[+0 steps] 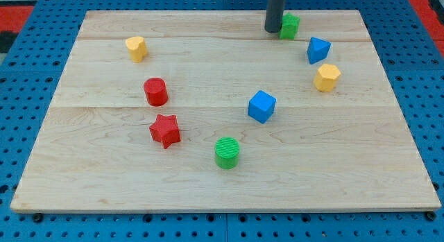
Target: Push the blue cube below the yellow hexagon
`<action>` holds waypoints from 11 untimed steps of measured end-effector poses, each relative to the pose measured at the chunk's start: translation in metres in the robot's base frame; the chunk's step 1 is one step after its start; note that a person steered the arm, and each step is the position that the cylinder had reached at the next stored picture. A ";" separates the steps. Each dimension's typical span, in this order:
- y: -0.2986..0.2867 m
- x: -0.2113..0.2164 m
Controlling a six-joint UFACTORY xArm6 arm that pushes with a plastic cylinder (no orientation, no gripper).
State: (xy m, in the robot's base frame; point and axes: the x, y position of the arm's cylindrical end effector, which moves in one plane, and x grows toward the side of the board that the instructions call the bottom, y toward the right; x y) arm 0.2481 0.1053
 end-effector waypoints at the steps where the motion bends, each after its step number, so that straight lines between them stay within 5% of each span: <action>1: 0.033 -0.007; 2: 0.029 0.016; 5: -0.091 0.178; 9: 0.044 0.203; 11: -0.056 0.279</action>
